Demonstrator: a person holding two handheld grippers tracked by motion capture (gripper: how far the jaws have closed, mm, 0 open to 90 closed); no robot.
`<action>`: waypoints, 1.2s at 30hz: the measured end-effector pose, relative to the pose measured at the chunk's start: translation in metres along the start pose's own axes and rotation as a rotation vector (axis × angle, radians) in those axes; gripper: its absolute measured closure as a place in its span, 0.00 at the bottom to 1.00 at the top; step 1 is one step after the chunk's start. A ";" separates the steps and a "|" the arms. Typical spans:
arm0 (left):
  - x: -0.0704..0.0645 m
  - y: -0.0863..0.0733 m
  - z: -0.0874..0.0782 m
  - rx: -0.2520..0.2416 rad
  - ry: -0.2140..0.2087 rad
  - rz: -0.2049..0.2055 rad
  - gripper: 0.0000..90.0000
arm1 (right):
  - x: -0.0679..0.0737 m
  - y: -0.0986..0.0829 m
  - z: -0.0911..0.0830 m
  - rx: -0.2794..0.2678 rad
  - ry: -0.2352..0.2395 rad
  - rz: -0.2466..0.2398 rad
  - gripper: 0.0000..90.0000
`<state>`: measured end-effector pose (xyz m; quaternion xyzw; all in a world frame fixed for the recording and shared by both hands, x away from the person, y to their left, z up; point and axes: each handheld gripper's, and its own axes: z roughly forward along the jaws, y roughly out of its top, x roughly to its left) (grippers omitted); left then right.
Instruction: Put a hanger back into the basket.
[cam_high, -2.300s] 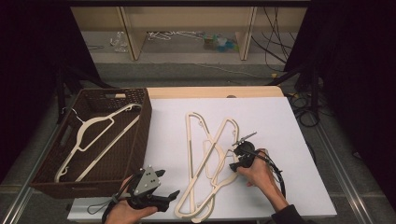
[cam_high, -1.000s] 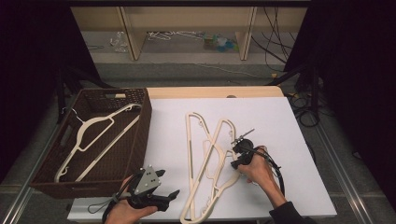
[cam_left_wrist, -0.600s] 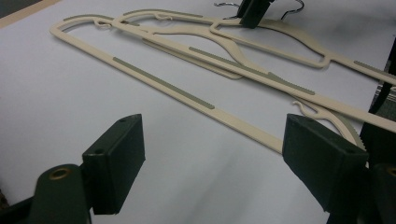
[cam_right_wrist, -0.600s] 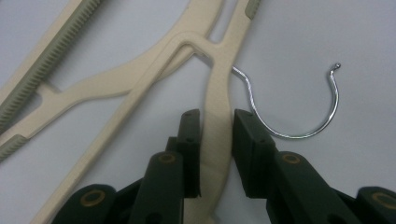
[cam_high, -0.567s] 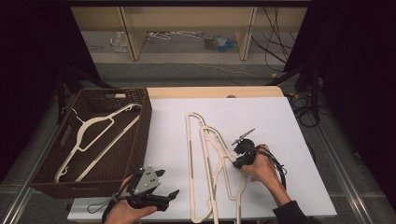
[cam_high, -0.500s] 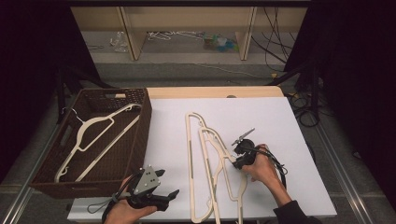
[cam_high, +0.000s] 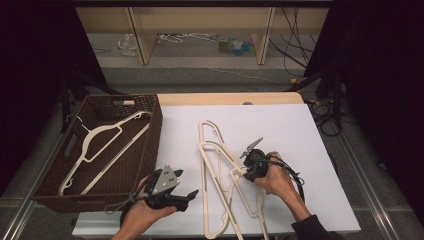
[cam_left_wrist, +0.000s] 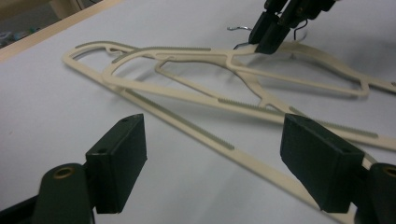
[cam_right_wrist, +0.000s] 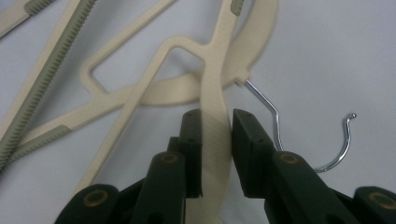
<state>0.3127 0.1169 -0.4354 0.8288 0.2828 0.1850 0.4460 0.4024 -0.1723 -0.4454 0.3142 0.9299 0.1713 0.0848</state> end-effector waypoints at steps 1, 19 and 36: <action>0.000 0.000 0.000 0.000 0.000 0.000 0.26 | 0.000 0.000 0.000 0.000 0.000 0.000 0.83; 0.026 0.036 0.085 0.150 0.004 0.284 0.33 | 0.018 0.015 -0.010 -0.015 0.023 -0.131 0.83; 0.016 0.048 0.112 0.246 0.016 0.595 0.39 | 0.029 0.024 -0.017 -0.028 0.037 -0.186 0.83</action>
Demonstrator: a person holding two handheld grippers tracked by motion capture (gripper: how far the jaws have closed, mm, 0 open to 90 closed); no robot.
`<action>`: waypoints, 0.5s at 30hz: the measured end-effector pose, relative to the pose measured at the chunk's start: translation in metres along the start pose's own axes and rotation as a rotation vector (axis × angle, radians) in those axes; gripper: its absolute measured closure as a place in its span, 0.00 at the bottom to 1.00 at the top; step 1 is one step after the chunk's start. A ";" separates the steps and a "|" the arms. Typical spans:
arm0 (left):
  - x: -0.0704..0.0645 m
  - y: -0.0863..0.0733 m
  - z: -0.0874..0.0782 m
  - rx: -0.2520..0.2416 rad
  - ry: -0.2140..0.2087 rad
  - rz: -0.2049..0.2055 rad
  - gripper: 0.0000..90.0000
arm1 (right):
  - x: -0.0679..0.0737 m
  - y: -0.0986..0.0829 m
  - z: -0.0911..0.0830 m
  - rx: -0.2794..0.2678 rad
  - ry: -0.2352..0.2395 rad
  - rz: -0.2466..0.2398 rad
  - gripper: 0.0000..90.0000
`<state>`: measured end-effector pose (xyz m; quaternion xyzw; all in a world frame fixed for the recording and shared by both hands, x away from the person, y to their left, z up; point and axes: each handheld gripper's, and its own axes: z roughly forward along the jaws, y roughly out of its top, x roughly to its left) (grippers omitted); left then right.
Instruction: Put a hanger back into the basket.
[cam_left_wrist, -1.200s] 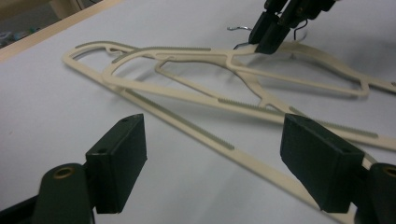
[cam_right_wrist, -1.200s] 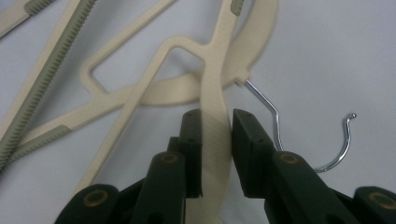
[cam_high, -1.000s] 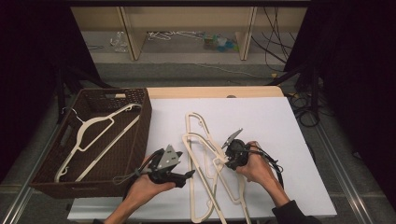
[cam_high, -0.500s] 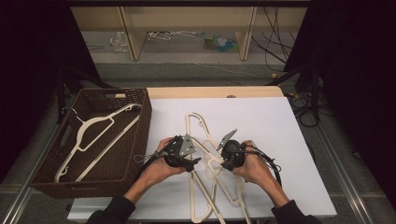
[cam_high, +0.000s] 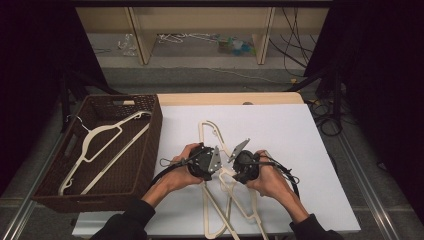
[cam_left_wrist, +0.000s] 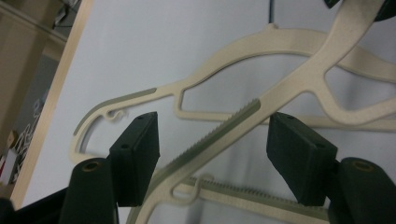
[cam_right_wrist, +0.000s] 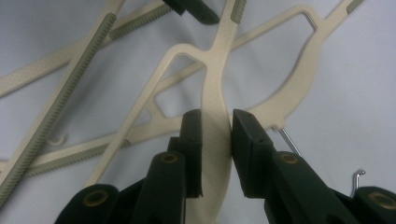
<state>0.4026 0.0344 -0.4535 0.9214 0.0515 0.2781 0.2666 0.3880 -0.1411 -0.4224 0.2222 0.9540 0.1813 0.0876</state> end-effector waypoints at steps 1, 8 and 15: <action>0.001 0.001 0.000 0.001 -0.008 0.015 0.39 | 0.000 0.000 0.000 0.000 0.000 0.000 0.83; 0.006 -0.002 0.004 -0.047 -0.103 0.025 0.45 | 0.002 0.002 -0.001 -0.006 0.014 -0.015 0.83; 0.012 -0.010 0.003 -0.055 -0.176 0.093 0.61 | 0.003 0.002 0.000 -0.022 0.030 -0.026 0.83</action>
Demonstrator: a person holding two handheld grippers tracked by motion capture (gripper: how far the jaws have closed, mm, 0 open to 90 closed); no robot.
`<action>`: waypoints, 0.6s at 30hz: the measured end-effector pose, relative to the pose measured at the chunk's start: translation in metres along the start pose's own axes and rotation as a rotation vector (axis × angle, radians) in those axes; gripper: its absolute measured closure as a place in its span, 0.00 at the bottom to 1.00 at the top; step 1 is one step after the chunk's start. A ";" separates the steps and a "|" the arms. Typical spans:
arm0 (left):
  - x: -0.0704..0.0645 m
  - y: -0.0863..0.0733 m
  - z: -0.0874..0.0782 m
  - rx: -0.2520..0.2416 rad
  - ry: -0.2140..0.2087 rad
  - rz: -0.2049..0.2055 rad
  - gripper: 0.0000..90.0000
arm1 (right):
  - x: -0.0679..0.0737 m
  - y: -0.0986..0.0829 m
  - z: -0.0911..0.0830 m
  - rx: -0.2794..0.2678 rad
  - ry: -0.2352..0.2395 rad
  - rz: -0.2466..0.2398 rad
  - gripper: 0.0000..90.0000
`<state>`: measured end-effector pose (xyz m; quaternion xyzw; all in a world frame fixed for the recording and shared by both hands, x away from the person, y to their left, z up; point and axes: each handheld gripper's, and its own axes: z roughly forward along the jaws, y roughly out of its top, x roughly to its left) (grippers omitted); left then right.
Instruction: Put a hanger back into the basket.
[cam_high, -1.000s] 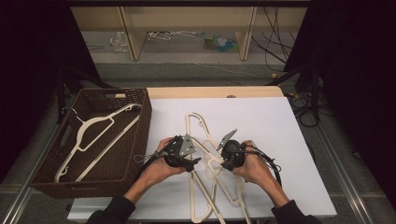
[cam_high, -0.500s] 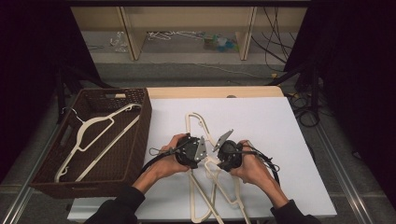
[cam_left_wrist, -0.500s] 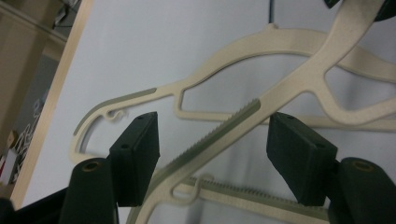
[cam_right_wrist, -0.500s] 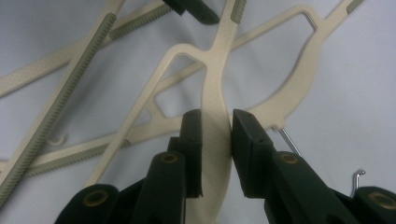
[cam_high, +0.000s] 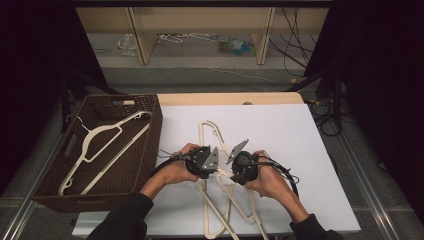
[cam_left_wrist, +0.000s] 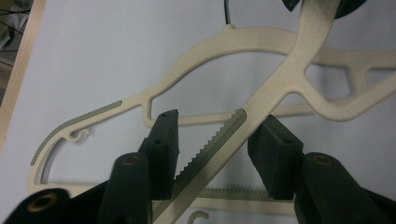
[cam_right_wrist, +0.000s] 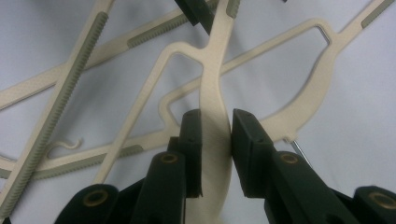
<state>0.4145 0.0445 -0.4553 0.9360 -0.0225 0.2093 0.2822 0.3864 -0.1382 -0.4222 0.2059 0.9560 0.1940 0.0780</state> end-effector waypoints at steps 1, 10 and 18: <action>0.000 -0.001 0.000 0.000 -0.003 0.015 0.63 | 0.000 0.000 0.000 -0.002 0.004 0.001 0.83; -0.005 -0.003 -0.002 0.006 -0.042 0.105 0.74 | -0.005 -0.005 0.000 -0.024 0.016 0.027 0.82; -0.015 -0.003 0.000 0.011 -0.066 0.165 0.82 | -0.010 -0.016 -0.019 -0.112 -0.005 0.086 0.64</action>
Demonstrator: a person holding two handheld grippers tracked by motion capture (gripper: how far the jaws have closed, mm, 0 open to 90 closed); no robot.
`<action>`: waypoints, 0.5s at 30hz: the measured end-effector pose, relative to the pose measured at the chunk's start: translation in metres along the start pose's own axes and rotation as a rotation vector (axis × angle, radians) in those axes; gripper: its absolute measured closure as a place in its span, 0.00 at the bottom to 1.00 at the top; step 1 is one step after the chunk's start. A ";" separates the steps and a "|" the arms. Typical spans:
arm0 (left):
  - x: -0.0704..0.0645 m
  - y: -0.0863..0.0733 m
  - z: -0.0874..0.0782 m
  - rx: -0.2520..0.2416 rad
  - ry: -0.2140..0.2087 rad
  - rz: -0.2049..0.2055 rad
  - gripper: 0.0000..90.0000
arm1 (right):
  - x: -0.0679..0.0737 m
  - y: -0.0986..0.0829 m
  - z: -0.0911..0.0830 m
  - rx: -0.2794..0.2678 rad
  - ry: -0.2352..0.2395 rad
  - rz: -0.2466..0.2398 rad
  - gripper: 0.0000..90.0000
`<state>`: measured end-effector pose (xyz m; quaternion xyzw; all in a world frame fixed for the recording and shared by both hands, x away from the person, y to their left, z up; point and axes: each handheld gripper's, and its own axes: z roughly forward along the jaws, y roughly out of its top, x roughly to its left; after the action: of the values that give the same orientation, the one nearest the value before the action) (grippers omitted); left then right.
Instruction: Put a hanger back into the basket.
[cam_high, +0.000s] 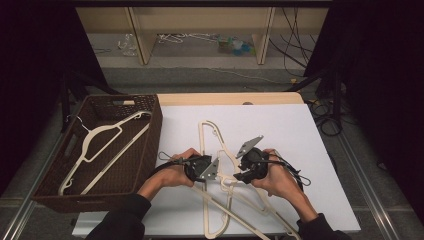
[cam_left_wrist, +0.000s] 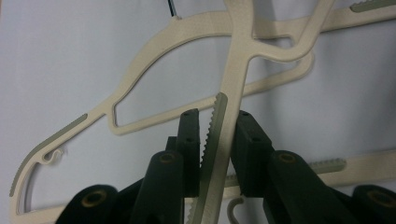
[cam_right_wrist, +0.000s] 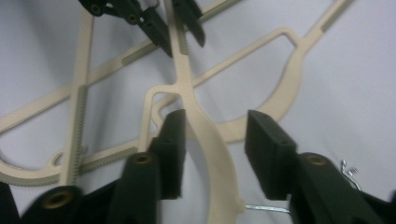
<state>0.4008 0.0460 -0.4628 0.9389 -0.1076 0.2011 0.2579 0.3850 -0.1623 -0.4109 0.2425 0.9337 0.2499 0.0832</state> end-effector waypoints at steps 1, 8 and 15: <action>-0.002 0.000 -0.001 -0.004 -0.005 -0.002 0.83 | 0.000 -0.003 -0.004 -0.010 -0.011 0.009 0.61; -0.009 0.001 -0.014 -0.020 0.053 0.010 0.84 | 0.001 -0.029 -0.034 -0.070 -0.033 0.139 0.48; -0.020 0.001 -0.029 -0.032 0.115 -0.003 0.86 | 0.004 -0.064 -0.050 -0.092 -0.001 0.239 0.47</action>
<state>0.3733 0.0625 -0.4481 0.9216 -0.0943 0.2527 0.2792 0.3413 -0.2301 -0.4009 0.3482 0.8856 0.3006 0.0643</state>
